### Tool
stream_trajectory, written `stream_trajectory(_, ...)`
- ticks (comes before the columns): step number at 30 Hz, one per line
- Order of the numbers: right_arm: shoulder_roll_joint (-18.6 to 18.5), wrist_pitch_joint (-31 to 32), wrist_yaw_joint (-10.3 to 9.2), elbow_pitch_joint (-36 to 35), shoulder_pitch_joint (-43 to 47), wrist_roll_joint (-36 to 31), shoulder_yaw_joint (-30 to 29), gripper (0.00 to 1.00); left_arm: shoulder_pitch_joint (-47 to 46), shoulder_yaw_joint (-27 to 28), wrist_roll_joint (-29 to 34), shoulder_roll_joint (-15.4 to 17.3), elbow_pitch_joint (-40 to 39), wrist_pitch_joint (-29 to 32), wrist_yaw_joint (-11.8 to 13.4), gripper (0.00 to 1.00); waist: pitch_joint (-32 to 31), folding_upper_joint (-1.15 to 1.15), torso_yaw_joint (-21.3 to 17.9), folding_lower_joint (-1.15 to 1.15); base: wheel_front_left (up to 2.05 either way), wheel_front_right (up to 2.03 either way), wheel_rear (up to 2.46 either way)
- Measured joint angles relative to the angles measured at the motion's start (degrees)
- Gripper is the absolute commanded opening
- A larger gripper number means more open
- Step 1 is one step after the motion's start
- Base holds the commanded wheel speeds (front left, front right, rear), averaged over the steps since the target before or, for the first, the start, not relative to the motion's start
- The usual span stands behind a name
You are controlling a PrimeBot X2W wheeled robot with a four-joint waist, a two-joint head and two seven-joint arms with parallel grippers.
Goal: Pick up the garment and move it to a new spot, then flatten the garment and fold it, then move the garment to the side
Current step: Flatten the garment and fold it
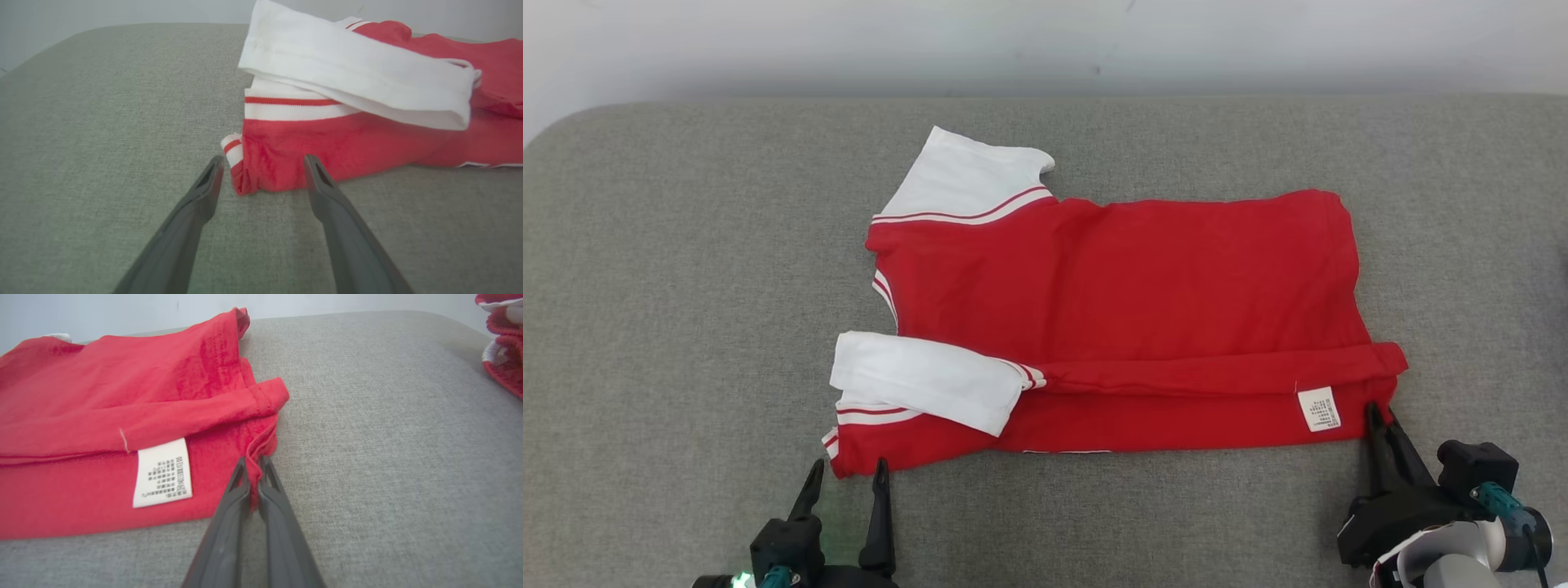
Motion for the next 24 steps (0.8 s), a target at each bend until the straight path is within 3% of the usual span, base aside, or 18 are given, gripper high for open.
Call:
stream_trajectory(14,-0.3,0.0,0.00,-2.4,-0.1,0.9,0.4,0.00,-2.6,0.8,-6.7,0.0,4.9,0.0,0.3,1.00,1.7,0.00,-0.8,0.00,0.00,0.00,0.00)
stream_trajectory(15,-0.3,0.0,0.00,-2.4,-0.1,0.9,0.5,0.00,-2.9,0.7,-7.6,0.0,5.4,0.0,0.0,0.91,1.8,0.00,-0.8,0.00,0.00,0.00,0.00)
stream_trajectory(16,-0.4,0.0,0.00,-2.5,-0.2,0.9,0.5,0.00,-3.0,0.6,-7.7,0.0,5.9,0.0,-0.1,0.62,1.9,0.00,-0.9,0.00,0.00,0.00,0.00)
stream_trajectory(17,-0.5,0.0,0.00,-2.5,-0.2,0.9,0.7,0.00,-3.2,0.6,-8.0,0.0,6.1,-0.1,-0.1,0.56,2.0,0.00,-0.9,0.00,0.00,0.00,0.00)
stream_trajectory(18,-0.5,0.0,0.00,-2.6,-0.2,0.9,0.8,0.00,-3.7,0.5,-8.5,0.0,6.6,-0.1,-0.5,0.40,2.1,0.00,-1.0,0.00,0.00,0.00,0.00)
stream_trajectory(19,-0.5,0.0,0.00,-2.7,-0.2,0.9,0.8,0.00,-4.0,0.3,-8.6,0.0,7.1,-0.1,-0.7,0.15,2.2,0.00,-1.0,0.00,0.00,0.00,0.00)
stream_trajectory(20,-0.6,0.0,0.00,-2.8,-0.2,0.9,0.9,0.00,-4.2,0.1,-8.6,0.0,7.5,-0.2,-1.1,0.00,2.2,0.00,-1.1,0.00,0.00,0.00,0.00)
stream_trajectory(24,-0.6,0.0,0.00,-3.0,-0.3,1.2,0.8,0.00,-4.6,-0.2,-9.3,0.1,8.0,-0.2,-2.2,0.00,2.0,0.00,-1.1,0.00,0.00,0.00,0.00)
